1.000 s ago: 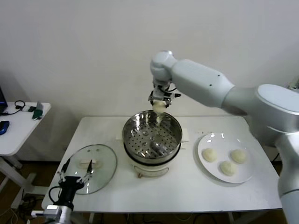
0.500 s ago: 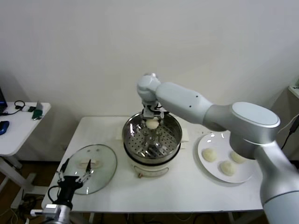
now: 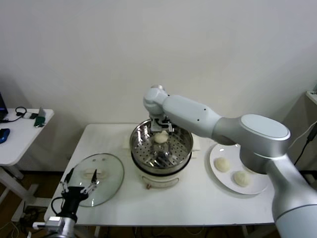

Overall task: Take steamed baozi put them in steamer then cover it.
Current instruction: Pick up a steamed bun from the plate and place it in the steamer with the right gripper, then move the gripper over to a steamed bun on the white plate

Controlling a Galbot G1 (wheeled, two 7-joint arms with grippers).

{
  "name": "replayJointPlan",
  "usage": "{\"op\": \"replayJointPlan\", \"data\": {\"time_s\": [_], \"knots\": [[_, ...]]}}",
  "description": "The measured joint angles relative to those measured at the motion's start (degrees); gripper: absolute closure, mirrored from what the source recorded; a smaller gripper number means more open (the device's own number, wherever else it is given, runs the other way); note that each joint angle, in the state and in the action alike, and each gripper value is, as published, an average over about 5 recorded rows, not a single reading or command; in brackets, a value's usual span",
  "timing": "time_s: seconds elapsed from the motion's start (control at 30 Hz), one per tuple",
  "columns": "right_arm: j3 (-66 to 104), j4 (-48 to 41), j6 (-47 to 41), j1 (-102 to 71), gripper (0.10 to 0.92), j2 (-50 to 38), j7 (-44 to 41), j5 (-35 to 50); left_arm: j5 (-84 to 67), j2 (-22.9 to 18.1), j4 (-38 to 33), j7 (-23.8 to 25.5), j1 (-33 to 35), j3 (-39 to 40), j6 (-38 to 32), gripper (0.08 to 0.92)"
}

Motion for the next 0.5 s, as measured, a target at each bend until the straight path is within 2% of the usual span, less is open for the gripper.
{"op": "replayJointPlan", "data": {"time_s": [0.5], "knots": [[1.00, 7.69, -2.89, 5.81, 0.203, -7.01, 0.24, 6.64, 0.23, -0.09, 0.00, -0.02, -0.26, 0.64, -0.04, 0.177]]}}
